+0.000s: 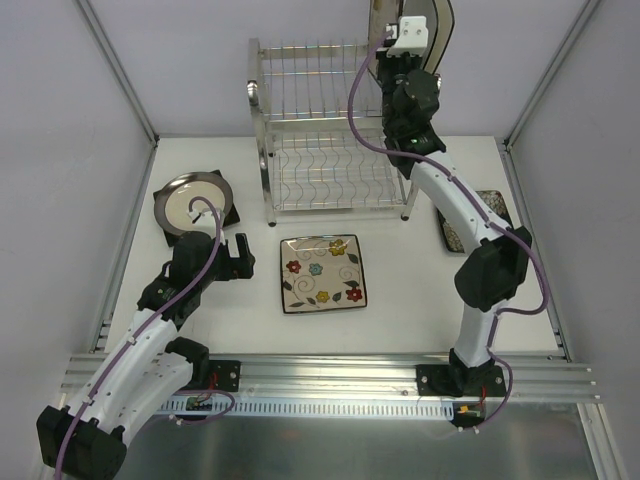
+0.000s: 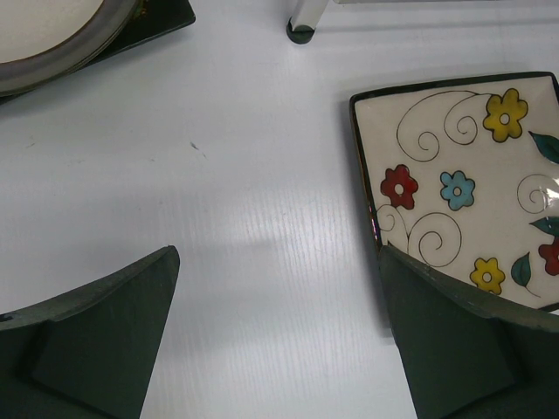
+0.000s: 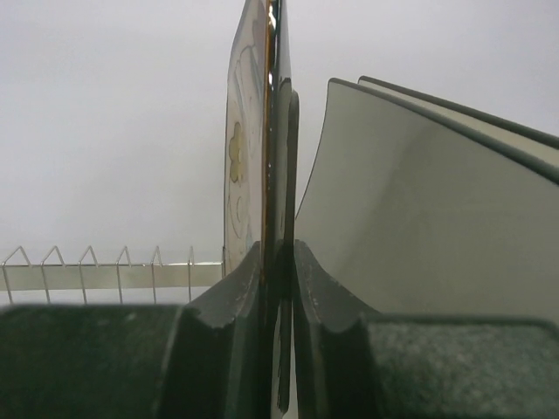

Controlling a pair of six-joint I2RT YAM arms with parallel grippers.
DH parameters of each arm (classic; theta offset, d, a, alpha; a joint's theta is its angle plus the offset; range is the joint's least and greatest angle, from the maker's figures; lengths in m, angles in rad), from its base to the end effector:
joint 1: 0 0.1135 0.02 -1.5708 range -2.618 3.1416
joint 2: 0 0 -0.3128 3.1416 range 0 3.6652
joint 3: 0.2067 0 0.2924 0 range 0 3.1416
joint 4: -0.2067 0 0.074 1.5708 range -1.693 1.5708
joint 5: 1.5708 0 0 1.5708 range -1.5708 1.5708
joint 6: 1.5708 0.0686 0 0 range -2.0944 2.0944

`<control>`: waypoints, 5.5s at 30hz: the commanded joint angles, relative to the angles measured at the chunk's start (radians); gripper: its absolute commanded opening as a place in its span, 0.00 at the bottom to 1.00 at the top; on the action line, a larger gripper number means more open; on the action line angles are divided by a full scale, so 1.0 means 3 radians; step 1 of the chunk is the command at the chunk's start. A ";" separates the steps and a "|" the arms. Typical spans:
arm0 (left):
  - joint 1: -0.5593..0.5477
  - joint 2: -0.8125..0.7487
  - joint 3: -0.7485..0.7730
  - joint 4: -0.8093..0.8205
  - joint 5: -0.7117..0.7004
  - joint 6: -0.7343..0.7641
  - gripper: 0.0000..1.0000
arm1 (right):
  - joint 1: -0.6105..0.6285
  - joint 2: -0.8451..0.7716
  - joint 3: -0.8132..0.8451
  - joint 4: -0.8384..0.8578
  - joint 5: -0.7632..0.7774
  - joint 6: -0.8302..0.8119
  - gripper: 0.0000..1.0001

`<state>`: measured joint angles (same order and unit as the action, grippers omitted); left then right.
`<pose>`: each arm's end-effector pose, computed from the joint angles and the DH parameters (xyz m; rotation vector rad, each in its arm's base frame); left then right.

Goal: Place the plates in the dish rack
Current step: Insert the plate into the dish rack

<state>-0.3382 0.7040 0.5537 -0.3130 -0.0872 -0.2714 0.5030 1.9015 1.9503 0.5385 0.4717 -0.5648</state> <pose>0.1914 -0.0610 0.2688 0.0132 2.0448 -0.2942 0.4679 0.2219 0.5581 -0.1185 1.0520 -0.2877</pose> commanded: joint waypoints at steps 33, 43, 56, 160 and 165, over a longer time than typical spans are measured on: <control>0.0048 -0.0148 0.0041 0.0072 0.0050 0.0071 0.99 | 0.0174 -0.0197 0.0606 0.0358 0.0136 -0.0352 0.01; 0.0043 -0.0143 0.0041 0.0072 0.0045 0.0076 0.99 | 0.0174 0.0012 0.1025 0.0475 0.0033 -0.0495 0.00; 0.0043 -0.0117 0.0026 0.0077 0.0060 0.0081 0.99 | 0.0072 0.0196 0.1051 0.0690 0.0059 -0.0388 0.00; 0.0043 -0.0271 0.0031 0.0087 0.0168 0.0076 0.99 | -0.0035 -0.0668 -0.0017 -0.1544 0.0089 0.0558 0.64; 0.0048 -0.0286 0.0026 0.0082 0.0173 0.0076 0.99 | -0.0035 -0.0744 -0.0053 -0.1606 0.0136 0.0594 0.64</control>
<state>-0.3382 0.6334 0.5537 -0.3122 -0.0597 -0.2680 0.5194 1.7443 1.9392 0.0532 0.4423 -0.3641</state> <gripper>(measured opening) 0.991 0.636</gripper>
